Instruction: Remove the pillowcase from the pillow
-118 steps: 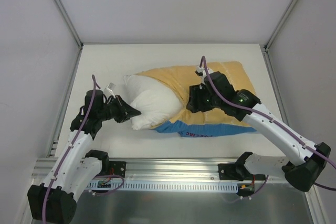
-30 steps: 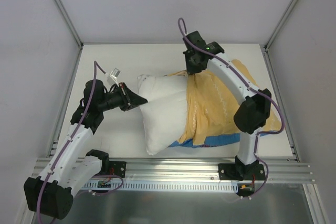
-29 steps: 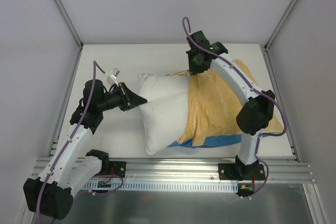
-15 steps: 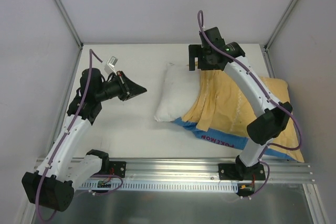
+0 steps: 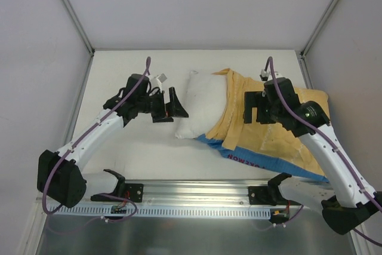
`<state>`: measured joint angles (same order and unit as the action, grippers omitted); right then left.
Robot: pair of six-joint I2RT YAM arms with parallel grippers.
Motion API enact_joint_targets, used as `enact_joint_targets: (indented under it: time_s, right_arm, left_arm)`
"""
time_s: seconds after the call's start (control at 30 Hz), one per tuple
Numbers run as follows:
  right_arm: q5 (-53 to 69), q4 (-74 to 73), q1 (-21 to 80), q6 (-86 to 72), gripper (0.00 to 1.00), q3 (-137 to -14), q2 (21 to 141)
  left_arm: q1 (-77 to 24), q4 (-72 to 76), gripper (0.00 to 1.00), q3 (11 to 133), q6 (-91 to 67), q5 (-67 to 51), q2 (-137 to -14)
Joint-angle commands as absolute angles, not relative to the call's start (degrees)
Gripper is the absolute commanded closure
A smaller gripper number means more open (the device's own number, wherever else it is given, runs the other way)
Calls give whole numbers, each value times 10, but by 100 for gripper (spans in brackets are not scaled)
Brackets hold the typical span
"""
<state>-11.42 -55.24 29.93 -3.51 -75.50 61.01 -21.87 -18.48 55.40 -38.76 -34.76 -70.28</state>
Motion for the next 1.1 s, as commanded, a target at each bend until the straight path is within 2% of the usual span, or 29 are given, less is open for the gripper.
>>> enact_joint_targets:
  time_s: [0.0,0.2,0.23,0.43,0.47,0.5,0.53,0.57,0.63,0.73,0.77,0.87,0.93,1.0,1.07]
  right_arm:
    - [-130,-610,300,-57,1,-728,569]
    - [-149,-667,299,-66,1,-699,531]
    - [-156,-666,298,-75,3,-687,517]
    - [-154,-618,253,-72,4,-580,508]
    - [-153,-604,249,-74,4,-571,510]
    - [-154,-570,239,-75,4,-563,512]
    - [-156,-550,235,-73,3,-545,517]
    - [-156,-528,229,-69,1,-540,532]
    - [-145,-472,213,-55,12,-539,560]
    - [-136,-413,199,-37,41,-569,630]
    - [-128,-384,192,-26,43,-580,666]
    - [-127,-348,189,-20,39,-638,725]
    - [-106,-350,189,-18,24,-679,783]
    - [-69,-366,201,-19,20,-738,812]
    - [-69,-376,223,-27,11,-762,806]
  left_arm:
    - [-260,-225,1,578,-300,-326,-713]
    - [-317,-225,1,598,-284,-315,-802]
    - [-323,-224,1,602,-285,-308,-832]
    - [-332,-194,2,632,-304,-307,-906]
    - [-332,-186,10,630,-310,-311,-907]
    - [-332,-180,23,629,-313,-316,-907]
    - [-332,-173,72,628,-316,-318,-904]
    - [-331,-171,99,626,-323,-316,-902]
    - [-331,-172,100,617,-333,-309,-882]
    - [-331,-164,100,580,-364,-288,-822]
    - [-331,-159,100,555,-370,-287,-805]
    - [-332,-149,100,510,-384,-300,-735]
    - [-334,-149,100,490,-395,-307,-680]
    - [-334,-149,100,462,-405,-302,-624]
    - [-334,-150,100,448,-418,-291,-593]
